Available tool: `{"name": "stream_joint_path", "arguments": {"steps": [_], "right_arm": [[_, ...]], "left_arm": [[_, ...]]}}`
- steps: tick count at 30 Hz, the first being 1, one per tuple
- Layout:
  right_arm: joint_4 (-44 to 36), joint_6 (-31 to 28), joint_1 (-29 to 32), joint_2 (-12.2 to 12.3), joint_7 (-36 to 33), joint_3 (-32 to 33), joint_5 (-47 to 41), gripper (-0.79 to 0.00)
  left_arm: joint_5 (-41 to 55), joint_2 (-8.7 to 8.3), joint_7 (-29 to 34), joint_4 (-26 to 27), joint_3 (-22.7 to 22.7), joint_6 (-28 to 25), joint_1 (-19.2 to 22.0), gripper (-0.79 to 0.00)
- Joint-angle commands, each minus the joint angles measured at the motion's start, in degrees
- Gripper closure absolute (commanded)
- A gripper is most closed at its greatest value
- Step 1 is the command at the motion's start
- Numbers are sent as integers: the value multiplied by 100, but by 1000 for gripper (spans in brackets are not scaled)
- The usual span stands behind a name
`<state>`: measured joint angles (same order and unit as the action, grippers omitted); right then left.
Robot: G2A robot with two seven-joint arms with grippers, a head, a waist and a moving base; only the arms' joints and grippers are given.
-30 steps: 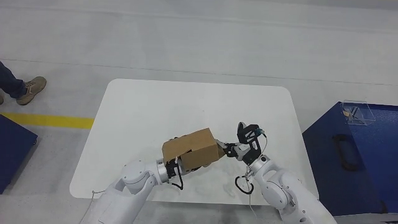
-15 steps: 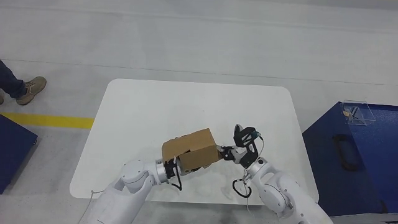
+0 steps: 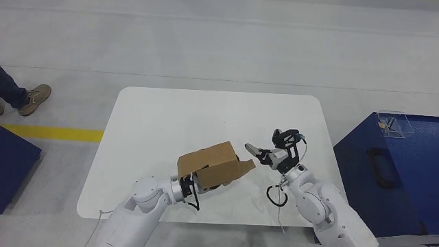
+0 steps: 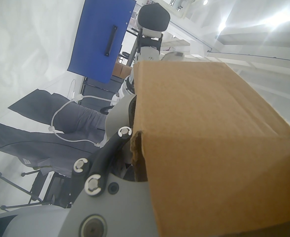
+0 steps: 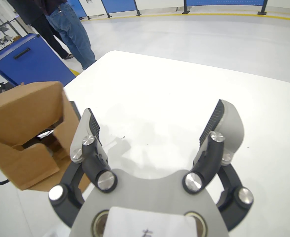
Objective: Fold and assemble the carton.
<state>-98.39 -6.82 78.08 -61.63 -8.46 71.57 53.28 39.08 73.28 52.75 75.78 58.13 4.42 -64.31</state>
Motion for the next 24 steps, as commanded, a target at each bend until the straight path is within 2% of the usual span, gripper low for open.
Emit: {"name": "stream_joint_path", "arguments": {"steps": [1,7,11,16,21,24], "right_arm": [[83,54,-23,10,-261,33,174,-785],[220,-423,6,53,-1078,25,459,-785],[250,-1158,35,75,-1814,77,-365,-785],[163,-1697,34,110,-2440,319,-1589,-785],[93,-1889,43,144,-2764,568,-2491,-785],[110,-1805,3,146,-2631,620,-2454,-785]], "left_arm": [[-13,-1,16,-2,-3,-7,6,0],[-25,-2,31,-12,3,5,30,0],[-1,6,47,-67,-12,29,71,0],[14,22,70,-123,-58,31,117,0],[-39,34,38,-152,-104,-12,131,0],[-71,42,25,-139,-146,-38,117,0]]}}
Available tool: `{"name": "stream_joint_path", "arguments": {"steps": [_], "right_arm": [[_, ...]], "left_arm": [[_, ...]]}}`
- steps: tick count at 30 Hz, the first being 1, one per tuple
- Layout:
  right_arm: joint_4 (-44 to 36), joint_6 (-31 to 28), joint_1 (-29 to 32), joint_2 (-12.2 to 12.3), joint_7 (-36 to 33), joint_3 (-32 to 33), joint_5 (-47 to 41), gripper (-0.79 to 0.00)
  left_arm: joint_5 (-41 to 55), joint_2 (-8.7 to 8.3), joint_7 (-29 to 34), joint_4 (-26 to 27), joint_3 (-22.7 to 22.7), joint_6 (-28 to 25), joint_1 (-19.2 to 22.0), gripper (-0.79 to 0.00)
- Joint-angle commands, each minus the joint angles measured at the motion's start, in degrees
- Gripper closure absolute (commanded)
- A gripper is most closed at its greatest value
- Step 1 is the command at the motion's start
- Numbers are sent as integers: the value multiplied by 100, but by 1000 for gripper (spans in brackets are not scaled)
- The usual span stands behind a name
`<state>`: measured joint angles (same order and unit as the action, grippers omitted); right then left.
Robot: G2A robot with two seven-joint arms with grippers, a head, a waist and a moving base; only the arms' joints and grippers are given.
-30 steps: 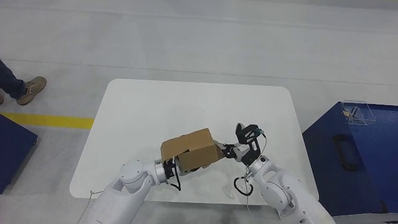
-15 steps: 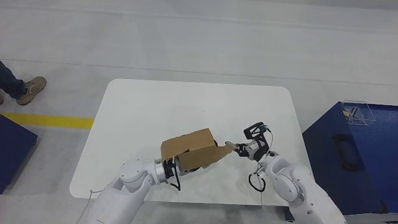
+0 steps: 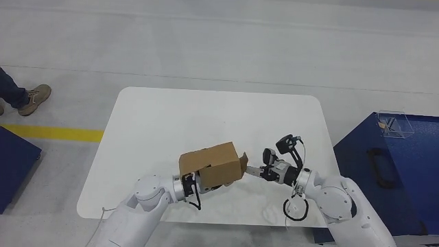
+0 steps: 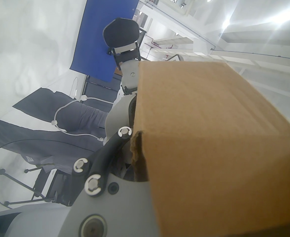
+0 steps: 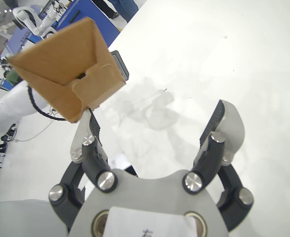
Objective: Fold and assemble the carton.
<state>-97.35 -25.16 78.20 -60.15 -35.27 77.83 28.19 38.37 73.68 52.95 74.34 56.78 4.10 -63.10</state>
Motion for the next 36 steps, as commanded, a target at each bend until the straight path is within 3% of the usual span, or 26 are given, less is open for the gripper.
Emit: {"name": "stream_joint_path", "arguments": {"steps": [1,36], "right_arm": [[18,35,-17,-8,90,-32,34,-785],[-192,267,-83,-20,434,-132,133,-785]], "left_arm": [[-4,4,4,3,-19,-11,-8,0],[-181,23,-7,54,-110,17,14,0]]}}
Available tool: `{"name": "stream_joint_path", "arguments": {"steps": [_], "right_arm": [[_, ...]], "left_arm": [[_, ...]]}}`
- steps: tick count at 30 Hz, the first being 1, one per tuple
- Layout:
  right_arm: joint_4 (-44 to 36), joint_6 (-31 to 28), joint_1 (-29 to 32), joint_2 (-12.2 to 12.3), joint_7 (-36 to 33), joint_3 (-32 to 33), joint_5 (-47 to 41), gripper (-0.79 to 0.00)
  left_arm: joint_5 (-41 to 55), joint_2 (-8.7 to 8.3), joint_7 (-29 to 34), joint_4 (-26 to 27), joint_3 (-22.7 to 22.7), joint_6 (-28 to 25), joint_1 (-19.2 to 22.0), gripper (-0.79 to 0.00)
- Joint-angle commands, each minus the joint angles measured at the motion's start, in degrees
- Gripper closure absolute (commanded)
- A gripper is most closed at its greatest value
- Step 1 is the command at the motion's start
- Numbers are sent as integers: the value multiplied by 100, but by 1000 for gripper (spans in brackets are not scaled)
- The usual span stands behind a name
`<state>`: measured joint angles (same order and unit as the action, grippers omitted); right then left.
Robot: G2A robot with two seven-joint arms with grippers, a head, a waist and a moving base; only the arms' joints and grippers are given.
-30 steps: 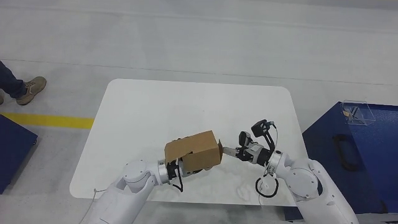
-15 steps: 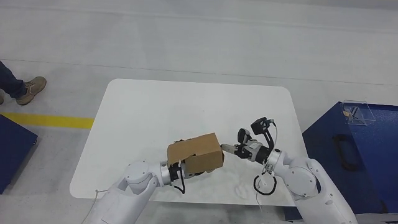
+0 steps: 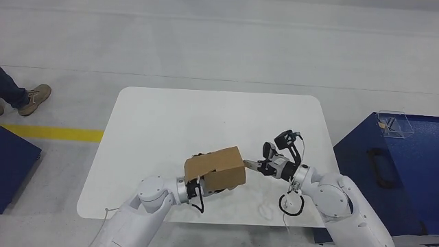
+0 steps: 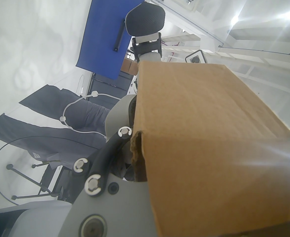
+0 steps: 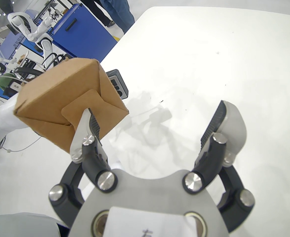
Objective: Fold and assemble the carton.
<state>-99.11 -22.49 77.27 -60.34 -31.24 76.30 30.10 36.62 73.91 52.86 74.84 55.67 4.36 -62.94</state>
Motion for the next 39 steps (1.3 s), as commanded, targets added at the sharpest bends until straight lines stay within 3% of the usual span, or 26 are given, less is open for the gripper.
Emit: {"name": "stream_joint_path", "arguments": {"steps": [1,29,39], "right_arm": [[-29,10,10,2,32,46,-74,-785],[-185,236,-46,5,-226,-148,357,-785],[-112,239,-29,-13,-44,-147,46,-785]], "left_arm": [[-13,-1,5,9,0,-16,-5,0],[-41,-13,93,2,19,-47,-57,0],[201,-5,308,-50,23,42,-47,0]]}}
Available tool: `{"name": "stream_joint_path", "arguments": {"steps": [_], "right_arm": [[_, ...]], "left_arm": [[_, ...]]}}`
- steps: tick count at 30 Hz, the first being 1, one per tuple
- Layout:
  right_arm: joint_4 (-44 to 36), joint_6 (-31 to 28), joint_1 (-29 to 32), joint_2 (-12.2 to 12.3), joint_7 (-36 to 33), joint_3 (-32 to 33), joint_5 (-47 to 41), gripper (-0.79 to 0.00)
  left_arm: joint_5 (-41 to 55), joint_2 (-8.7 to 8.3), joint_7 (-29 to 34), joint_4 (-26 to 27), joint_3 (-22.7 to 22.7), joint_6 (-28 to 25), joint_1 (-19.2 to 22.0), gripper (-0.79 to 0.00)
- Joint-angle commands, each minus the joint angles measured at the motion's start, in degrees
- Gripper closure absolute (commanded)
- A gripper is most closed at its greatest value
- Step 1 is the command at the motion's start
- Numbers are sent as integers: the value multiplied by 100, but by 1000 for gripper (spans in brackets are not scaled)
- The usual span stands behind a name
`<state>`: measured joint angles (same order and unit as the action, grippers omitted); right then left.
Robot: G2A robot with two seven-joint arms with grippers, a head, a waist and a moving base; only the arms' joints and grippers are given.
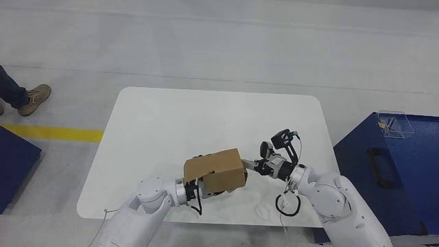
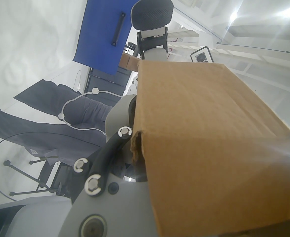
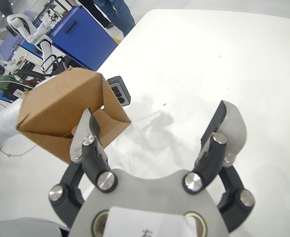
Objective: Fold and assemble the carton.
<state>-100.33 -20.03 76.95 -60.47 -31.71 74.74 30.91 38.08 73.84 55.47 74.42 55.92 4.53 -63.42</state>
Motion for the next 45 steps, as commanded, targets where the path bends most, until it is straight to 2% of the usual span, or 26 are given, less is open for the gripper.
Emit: {"name": "stream_joint_path", "arguments": {"steps": [1,13,45], "right_arm": [[24,-22,0,2,-3,23,-57,-785],[73,-177,122,41,-49,315,-425,-785],[-59,-211,139,60,-128,246,-296,-785]], "left_arm": [[89,3,83,-23,1,45,12,0],[81,1,75,-19,6,35,17,0],[-23,27,-109,40,-101,-25,-23,0]]}}
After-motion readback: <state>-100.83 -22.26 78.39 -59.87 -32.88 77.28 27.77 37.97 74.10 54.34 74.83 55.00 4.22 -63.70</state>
